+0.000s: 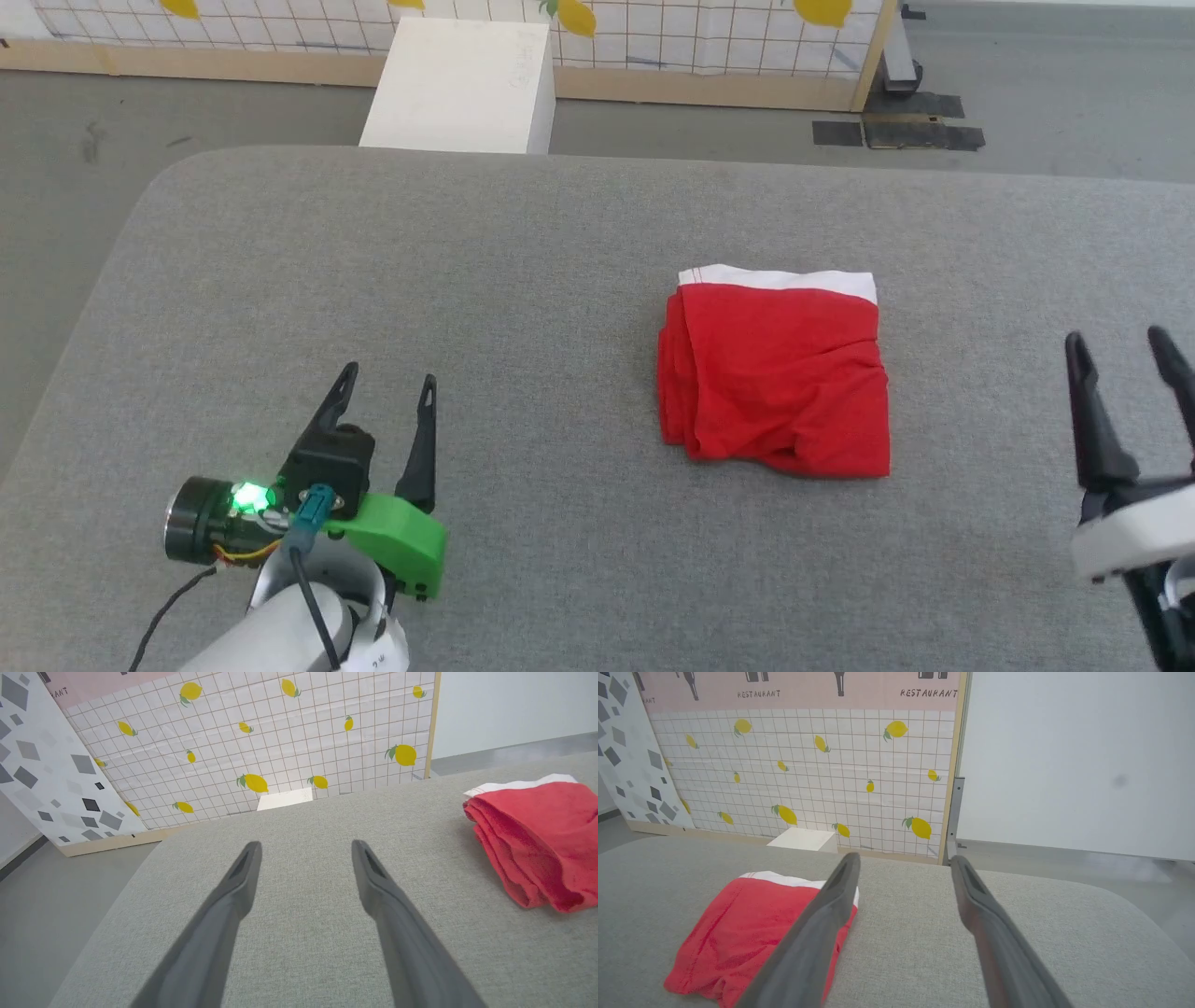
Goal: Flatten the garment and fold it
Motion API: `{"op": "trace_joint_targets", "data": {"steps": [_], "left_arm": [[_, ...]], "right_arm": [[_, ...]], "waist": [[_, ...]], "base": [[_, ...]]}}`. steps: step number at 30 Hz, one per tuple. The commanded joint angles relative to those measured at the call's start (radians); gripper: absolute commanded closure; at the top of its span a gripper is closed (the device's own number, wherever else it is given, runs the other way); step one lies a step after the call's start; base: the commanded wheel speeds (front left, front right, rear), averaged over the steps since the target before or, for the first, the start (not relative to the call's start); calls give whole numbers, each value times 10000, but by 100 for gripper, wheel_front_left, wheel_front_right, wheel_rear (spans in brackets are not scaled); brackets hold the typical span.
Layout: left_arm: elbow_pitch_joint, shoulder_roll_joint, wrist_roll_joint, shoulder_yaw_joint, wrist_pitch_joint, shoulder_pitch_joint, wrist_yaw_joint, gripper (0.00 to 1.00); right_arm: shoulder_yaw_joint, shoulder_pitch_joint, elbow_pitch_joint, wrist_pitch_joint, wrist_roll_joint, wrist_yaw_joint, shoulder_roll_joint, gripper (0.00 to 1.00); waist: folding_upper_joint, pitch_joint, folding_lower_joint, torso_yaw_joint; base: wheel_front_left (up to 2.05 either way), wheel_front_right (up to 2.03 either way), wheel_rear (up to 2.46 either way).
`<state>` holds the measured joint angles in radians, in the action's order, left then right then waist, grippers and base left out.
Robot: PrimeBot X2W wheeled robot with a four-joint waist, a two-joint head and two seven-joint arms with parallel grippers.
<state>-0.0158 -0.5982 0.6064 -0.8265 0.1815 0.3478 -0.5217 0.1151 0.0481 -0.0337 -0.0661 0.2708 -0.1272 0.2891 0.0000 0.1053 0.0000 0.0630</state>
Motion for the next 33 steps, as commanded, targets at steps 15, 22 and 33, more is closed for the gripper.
{"op": "trace_joint_targets", "data": {"steps": [15,22,33], "left_arm": [[156,129,359,178,407,-596,-27,0],[188,186,167,-8,311,-301,57,0],[132,432,-155,-291,236,160,106,0]], "right_arm": [[535,-1125,-1217,544,-941,-35,-1576,0],[99,-760,-1205,2213,-126,-35,-692,0],[-403,1858,-472,9337,4046,-35,1300,0]], "waist": [[0,193,0,27],[0,658,0,251],[0,1829,0,945]], "base": [[0,0,0],[0,0,0],[0,0,0]]}}
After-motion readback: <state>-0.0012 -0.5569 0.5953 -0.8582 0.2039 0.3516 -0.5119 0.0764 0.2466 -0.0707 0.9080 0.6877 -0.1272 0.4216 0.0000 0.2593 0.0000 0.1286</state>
